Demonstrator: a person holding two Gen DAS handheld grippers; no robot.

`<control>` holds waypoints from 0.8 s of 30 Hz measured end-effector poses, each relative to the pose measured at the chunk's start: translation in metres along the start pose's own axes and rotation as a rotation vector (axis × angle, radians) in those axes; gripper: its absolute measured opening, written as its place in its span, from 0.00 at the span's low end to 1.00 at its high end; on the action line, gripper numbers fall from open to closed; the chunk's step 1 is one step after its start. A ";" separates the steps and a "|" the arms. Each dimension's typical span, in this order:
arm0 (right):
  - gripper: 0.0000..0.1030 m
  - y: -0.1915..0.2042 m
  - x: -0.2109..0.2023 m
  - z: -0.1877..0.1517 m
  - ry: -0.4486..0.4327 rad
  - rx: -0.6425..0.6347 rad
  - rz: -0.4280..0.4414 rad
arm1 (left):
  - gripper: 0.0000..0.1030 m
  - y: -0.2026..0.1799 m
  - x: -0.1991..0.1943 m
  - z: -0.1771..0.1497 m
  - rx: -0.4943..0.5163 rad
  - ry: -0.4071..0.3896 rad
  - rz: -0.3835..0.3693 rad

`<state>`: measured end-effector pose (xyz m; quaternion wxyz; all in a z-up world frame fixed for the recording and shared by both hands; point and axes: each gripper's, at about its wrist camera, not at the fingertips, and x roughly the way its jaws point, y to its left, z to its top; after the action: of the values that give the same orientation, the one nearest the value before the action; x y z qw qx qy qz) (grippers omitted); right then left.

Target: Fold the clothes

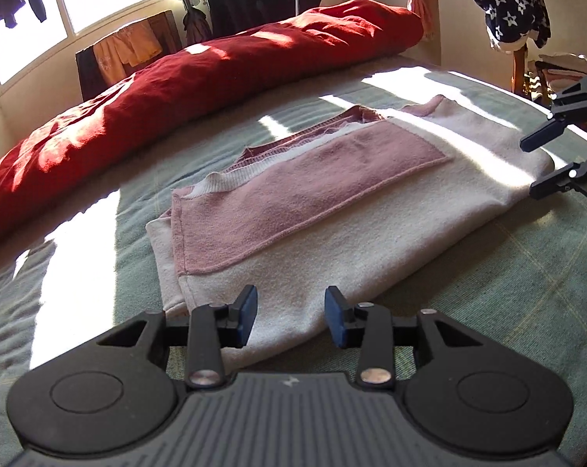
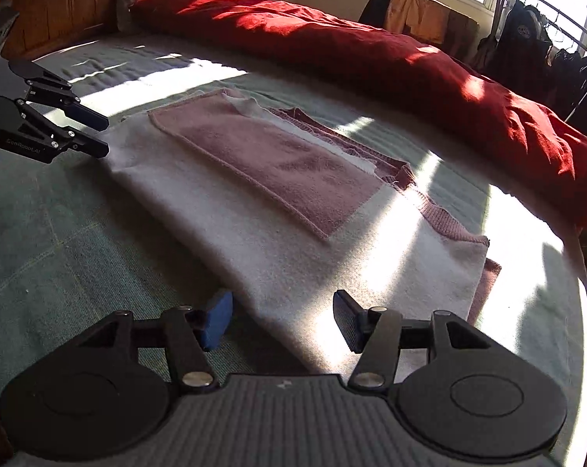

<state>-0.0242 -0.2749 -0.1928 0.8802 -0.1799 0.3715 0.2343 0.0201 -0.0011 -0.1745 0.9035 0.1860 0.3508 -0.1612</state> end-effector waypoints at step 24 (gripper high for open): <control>0.69 0.066 0.026 0.001 0.101 -0.425 -0.191 | 0.47 -0.098 0.032 -0.019 0.643 -0.048 0.190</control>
<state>-0.0437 -0.2129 -0.2204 0.8210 -0.4068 0.3388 0.2138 -0.0094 -0.0836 -0.2314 0.8177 0.4894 0.2415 -0.1829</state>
